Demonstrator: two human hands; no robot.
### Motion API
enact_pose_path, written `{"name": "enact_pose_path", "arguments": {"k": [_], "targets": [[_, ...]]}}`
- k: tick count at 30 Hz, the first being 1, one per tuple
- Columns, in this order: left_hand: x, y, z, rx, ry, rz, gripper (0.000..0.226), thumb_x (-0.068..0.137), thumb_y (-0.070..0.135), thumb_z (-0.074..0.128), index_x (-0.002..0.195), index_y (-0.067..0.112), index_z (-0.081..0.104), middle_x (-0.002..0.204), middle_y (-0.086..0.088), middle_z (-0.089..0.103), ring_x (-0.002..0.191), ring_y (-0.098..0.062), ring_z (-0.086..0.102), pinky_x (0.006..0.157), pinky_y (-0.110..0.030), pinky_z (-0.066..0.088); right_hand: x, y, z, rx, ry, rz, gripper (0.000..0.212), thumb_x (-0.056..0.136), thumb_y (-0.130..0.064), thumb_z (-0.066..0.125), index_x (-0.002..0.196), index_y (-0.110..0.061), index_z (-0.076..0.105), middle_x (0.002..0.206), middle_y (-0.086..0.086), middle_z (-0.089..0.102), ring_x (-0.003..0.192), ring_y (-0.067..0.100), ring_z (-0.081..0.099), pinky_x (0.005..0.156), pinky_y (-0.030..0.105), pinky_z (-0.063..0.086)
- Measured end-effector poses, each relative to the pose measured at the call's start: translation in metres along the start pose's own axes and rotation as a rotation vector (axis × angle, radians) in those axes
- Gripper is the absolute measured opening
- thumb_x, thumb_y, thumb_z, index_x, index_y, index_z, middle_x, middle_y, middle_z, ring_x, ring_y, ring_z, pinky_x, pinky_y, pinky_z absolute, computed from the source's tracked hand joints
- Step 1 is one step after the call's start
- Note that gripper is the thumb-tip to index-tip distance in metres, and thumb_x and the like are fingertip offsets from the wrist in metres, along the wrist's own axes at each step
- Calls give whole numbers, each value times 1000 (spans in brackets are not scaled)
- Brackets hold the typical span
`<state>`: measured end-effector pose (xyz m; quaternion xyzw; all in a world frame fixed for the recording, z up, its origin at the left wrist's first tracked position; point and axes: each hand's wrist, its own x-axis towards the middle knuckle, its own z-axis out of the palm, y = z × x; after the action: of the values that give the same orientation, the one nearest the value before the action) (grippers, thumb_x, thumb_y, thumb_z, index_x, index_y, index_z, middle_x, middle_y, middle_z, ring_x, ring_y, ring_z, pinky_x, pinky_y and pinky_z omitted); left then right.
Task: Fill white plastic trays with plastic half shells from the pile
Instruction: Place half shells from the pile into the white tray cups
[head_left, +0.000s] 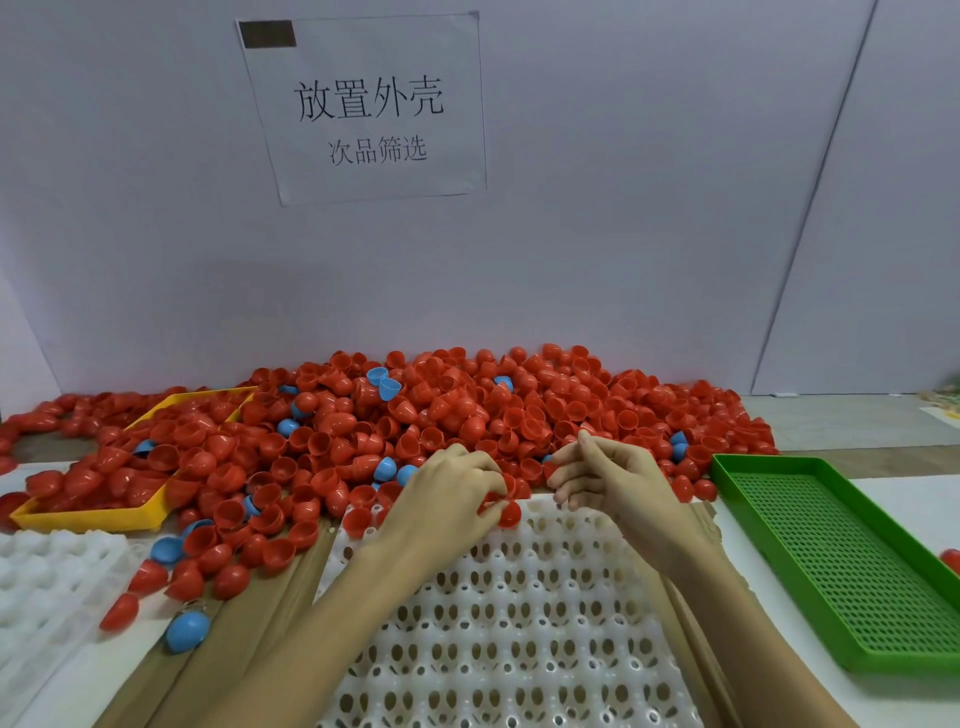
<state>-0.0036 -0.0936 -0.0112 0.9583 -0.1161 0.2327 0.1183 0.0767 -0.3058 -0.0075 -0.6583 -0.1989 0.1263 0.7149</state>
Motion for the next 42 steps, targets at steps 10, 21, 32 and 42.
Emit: {"name": "enact_pose_path", "arguments": {"k": [10,21,32,42], "targets": [[9,-1,13,281,-204,94,29,107,24,47,120,17,72,146,0,55,130,-18,47,106,-35,41,4,2,-8,20,93,-28,43,110,-30,49,104,5,74,88,21,76,72,23,71,65,25,60],[27,-7,4,73,-103,35,28,104,30,57,120,14,73,119,2,70,116,-15,60,99,-37,52,5,2,-10,35,116,-22,42,110,-29,49,103,6,73,86,20,76,71,23,71,64,25,60],[60,-21,33,164,-207,30,38,108,40,43,120,20,72,126,12,65,127,-10,43,112,-37,25,5,3,-9,22,108,-9,44,110,-30,49,103,6,73,86,20,76,70,21,71,63,25,59],[23,-3,-14,-321,218,24,8,93,20,75,99,19,81,102,15,72,105,-5,62,100,-21,46,2,0,-2,36,80,-11,34,108,-28,53,110,-1,73,89,19,77,73,25,71,65,26,60]]}}
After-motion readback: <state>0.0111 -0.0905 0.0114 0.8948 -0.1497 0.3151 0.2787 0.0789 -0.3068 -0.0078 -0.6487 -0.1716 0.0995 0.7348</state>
